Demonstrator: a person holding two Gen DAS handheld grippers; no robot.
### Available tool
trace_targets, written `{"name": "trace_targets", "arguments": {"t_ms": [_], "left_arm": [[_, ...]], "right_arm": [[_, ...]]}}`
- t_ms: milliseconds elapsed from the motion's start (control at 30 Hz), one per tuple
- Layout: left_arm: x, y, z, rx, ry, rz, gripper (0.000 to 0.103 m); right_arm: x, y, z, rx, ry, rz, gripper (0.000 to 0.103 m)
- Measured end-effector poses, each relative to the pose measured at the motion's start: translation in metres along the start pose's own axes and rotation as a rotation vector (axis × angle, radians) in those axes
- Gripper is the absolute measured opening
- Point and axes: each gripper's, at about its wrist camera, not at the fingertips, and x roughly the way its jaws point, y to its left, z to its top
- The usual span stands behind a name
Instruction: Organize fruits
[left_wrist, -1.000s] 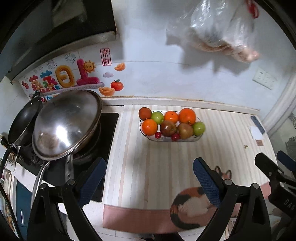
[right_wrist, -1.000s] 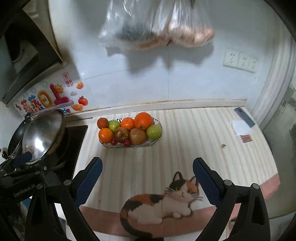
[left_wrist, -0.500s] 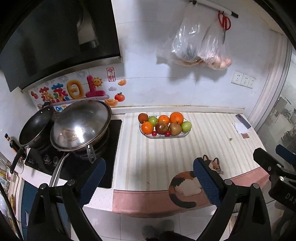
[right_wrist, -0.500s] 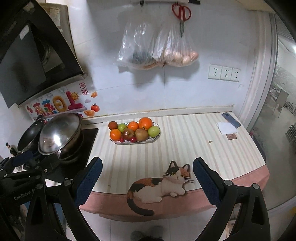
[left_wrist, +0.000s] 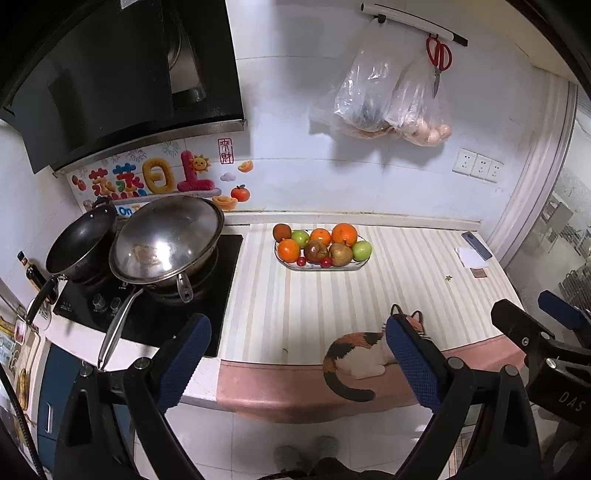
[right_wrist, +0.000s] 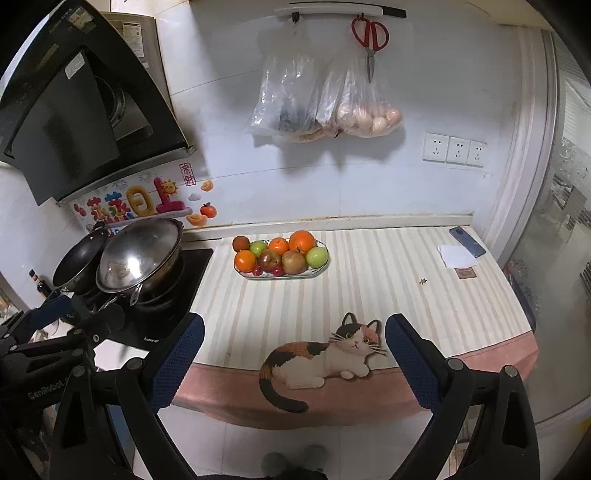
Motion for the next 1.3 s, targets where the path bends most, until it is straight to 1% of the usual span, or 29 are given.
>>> {"name": "trace_targets", "arguments": {"t_ms": [233,267,300,333,433,533,633,667,733,800,933,1100,1300], "left_arm": [[0.002,-0.002,0.002,-0.010,-0.002,-0.003,0.097],[0.005,-0.002,0.003,-0.011,0.000,-0.006,0.099],[0.009,-0.002,0.006,-0.013,-0.001,-0.005,0.103],[0.012,-0.001,0.008,-0.010,-0.002,-0.004,0.103],[0.027,0.001,0.017,-0.007,-0.006,0.008,0.103],[0.048,0.004,0.027,-0.010,0.001,0.035,0.103],[0.071,0.009,0.036,-0.013,0.028,0.038,0.103],[0.079,0.009,0.039,-0.010,0.037,0.052,0.103],[0.096,0.011,0.044,-0.009,0.061,0.047,0.103],[0.111,0.012,0.050,-0.008,0.078,0.060,0.103],[0.131,0.014,0.061,-0.003,0.083,0.080,0.103],[0.155,0.016,0.073,-0.009,0.104,0.094,0.103],[0.174,0.013,0.084,-0.002,0.117,0.096,0.103]], "right_arm": [[0.003,-0.005,0.006,0.003,-0.005,0.019,0.100],[0.006,-0.005,0.008,0.002,-0.005,0.018,0.100],[0.009,-0.005,0.009,0.004,-0.004,0.018,0.101],[0.014,-0.005,0.012,0.007,-0.002,0.020,0.101],[0.032,-0.005,0.020,0.003,0.000,0.012,0.101],[0.059,-0.004,0.028,0.005,0.020,0.004,0.102],[0.088,-0.002,0.036,0.003,0.049,-0.006,0.102],[0.097,-0.002,0.039,0.003,0.054,-0.010,0.102],[0.115,-0.002,0.044,-0.005,0.064,-0.017,0.102],[0.130,-0.001,0.050,-0.011,0.068,-0.030,0.102],[0.165,-0.003,0.065,-0.013,0.089,-0.047,0.102],[0.195,-0.007,0.079,-0.008,0.106,-0.064,0.102],[0.212,-0.013,0.088,-0.003,0.119,-0.070,0.102]]}}
